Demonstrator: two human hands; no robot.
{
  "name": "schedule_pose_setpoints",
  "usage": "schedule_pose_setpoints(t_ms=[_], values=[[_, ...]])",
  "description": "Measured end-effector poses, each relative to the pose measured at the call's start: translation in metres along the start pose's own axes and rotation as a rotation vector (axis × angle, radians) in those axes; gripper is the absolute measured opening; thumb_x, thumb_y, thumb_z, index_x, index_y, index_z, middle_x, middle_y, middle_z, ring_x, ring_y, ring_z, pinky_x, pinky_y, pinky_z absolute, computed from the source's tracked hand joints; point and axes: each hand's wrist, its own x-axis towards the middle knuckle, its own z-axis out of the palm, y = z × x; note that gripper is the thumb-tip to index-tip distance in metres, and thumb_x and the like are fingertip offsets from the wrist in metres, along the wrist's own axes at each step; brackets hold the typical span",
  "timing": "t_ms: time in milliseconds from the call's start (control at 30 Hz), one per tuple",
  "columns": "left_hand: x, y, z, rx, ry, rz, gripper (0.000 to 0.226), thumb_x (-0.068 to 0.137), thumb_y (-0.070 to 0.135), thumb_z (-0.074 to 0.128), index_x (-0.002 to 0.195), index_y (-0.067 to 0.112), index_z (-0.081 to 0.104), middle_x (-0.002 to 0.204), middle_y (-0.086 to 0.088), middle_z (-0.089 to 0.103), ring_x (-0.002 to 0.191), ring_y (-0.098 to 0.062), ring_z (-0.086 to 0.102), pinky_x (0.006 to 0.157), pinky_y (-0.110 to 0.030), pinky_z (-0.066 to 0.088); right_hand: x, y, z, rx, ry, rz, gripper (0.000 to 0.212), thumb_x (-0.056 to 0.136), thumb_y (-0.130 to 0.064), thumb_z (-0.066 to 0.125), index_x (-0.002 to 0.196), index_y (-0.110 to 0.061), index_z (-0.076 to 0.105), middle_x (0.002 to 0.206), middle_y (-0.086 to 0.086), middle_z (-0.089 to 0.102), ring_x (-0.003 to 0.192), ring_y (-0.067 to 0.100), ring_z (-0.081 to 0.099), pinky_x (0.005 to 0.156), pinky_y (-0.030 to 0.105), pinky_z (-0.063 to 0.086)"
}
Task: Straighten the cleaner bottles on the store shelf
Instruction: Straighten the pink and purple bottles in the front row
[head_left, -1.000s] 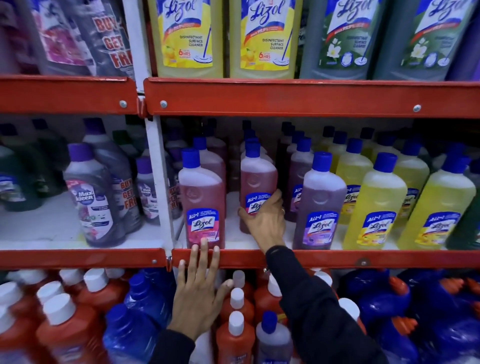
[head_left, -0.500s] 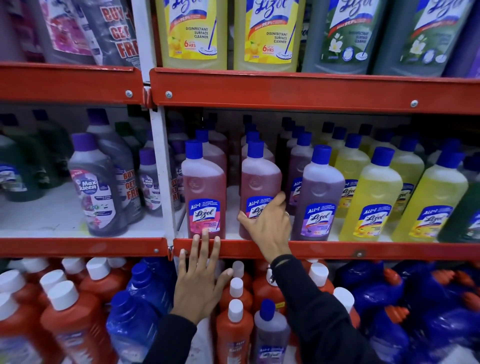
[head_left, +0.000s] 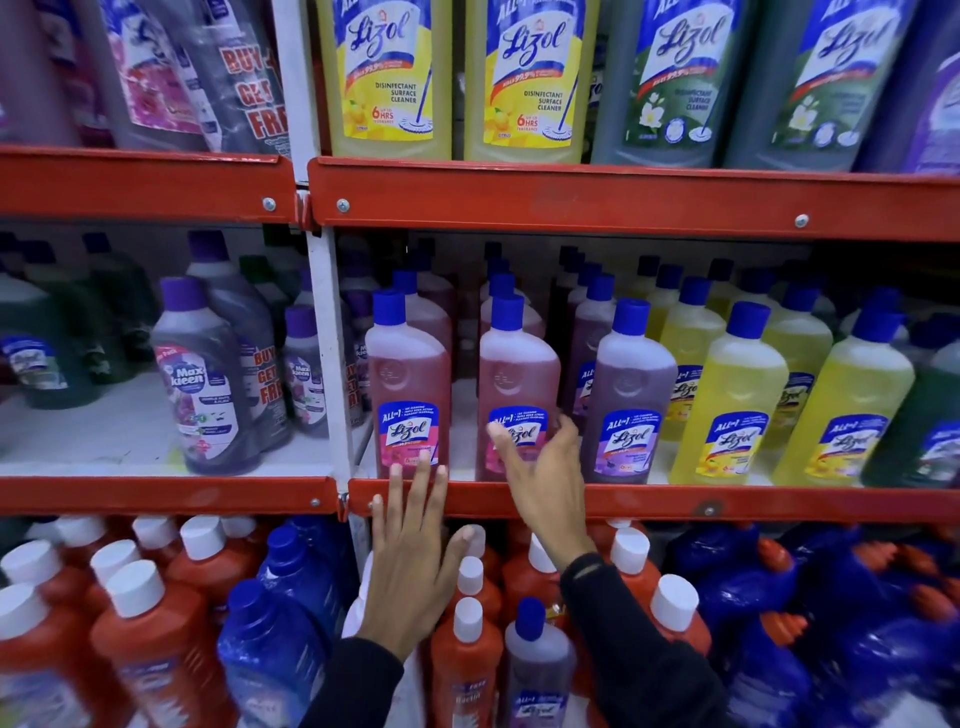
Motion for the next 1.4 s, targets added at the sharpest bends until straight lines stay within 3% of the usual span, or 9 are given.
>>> schedule_pose_setpoints(t_ms=[167, 300, 533, 700, 800, 933, 1133, 1300, 1400], values=[[0.022, 0.046, -0.014, -0.695, -0.053, -0.031, 0.061, 0.095, 0.057, 0.025, 0.148, 0.033, 0.008, 0.160, 0.015, 0.001, 0.143, 0.002, 0.000, 0.117, -0.024, 0.010, -0.011, 0.016, -0.017, 0.469, -0.057, 0.053, 0.053, 0.092, -0.045, 0.038, 0.136, -0.016, 0.040, 0.122, -0.006, 0.054, 0.096, -0.010, 0.053, 0.067, -0.003, 0.041], [0.045, 0.055, -0.016, -0.863, -0.155, -0.231, 0.062, 0.089, 0.063, 0.018, 0.145, 0.043, 0.001, 0.160, 0.013, -0.002, 0.144, -0.001, 0.002, 0.119, -0.042, 0.009, -0.010, 0.025, -0.015, 0.524, -0.122, 0.037, 0.042, 0.083, -0.059, 0.034, 0.106, -0.036, 0.061, 0.103, -0.010, 0.070, 0.095, -0.002, 0.066, 0.071, 0.013, 0.052], [0.054, 0.057, -0.017, -0.939, -0.189, -0.238, 0.056, 0.077, 0.082, 0.019, 0.129, 0.067, 0.007, 0.160, 0.007, 0.012, 0.144, -0.010, 0.016, 0.117, -0.049, 0.020, -0.005, 0.030, -0.015, 0.550, -0.147, 0.030, 0.033, 0.079, -0.059, 0.038, 0.081, -0.040, 0.064, 0.086, -0.019, 0.068, 0.086, -0.009, 0.066, 0.065, 0.008, 0.050], [0.050, 0.068, -0.016, -0.975, -0.133, -0.246, 0.055, 0.085, 0.058, 0.022, 0.138, 0.047, 0.008, 0.158, 0.007, 0.015, 0.139, -0.006, 0.022, 0.106, -0.025, 0.032, -0.010, 0.036, -0.025, 0.589, -0.125, -0.056, 0.041, 0.087, -0.061, 0.035, 0.114, -0.039, 0.056, 0.113, -0.014, 0.064, 0.106, -0.009, 0.059, 0.077, 0.006, 0.047], [0.045, 0.081, -0.006, -0.945, 0.027, -0.258, 0.047, 0.092, 0.054, 0.025, 0.137, 0.043, 0.017, 0.157, 0.008, 0.017, 0.137, 0.002, 0.021, 0.113, -0.032, 0.027, -0.016, 0.046, -0.042, 0.592, 0.143, -0.203, 0.059, 0.088, -0.061, 0.035, 0.122, -0.019, 0.060, 0.126, -0.002, 0.063, 0.121, 0.010, 0.055, 0.098, 0.023, 0.044], [0.038, 0.111, 0.012, -0.848, 0.277, -0.128, 0.048, 0.093, 0.048, 0.032, 0.136, 0.028, 0.038, 0.149, 0.002, 0.033, 0.136, 0.001, 0.028, 0.109, -0.016, 0.027, 0.000, 0.059, -0.075, 0.565, 0.345, -0.270, 0.055, 0.092, -0.042, 0.033, 0.129, -0.005, 0.052, 0.131, -0.001, 0.054, 0.119, -0.008, 0.048, 0.091, 0.003, 0.036], [0.060, 0.146, 0.036, -1.018, -0.121, -0.195, 0.056, 0.086, 0.070, 0.025, 0.138, 0.047, 0.027, 0.153, 0.017, 0.025, 0.140, 0.000, 0.022, 0.118, -0.044, 0.019, 0.032, 0.092, -0.083, 0.588, 0.103, -0.031, 0.087, 0.075, -0.081, 0.031, 0.140, -0.024, 0.040, 0.143, -0.002, 0.048, 0.129, 0.004, 0.045, 0.095, 0.012, 0.040], [0.070, 0.149, 0.048, -1.069, -0.164, -0.229, 0.067, 0.072, 0.088, 0.025, 0.133, 0.060, 0.025, 0.155, 0.017, 0.021, 0.141, -0.001, 0.020, 0.119, -0.044, 0.017, 0.031, 0.090, -0.095, 0.671, 0.002, -0.026, 0.049, 0.087, -0.059, 0.032, 0.121, -0.031, 0.053, 0.108, -0.016, 0.064, 0.099, -0.010, 0.062, 0.073, 0.006, 0.048], [0.070, 0.151, 0.047, -1.112, -0.149, -0.213, 0.067, 0.070, 0.089, 0.027, 0.130, 0.060, 0.026, 0.154, 0.014, 0.025, 0.138, 0.001, 0.026, 0.116, -0.032, 0.021, 0.034, 0.094, -0.097, 0.673, -0.018, -0.024, 0.074, 0.078, -0.074, 0.037, 0.129, -0.023, 0.052, 0.113, -0.019, 0.062, 0.105, -0.008, 0.061, 0.076, 0.007, 0.048]])
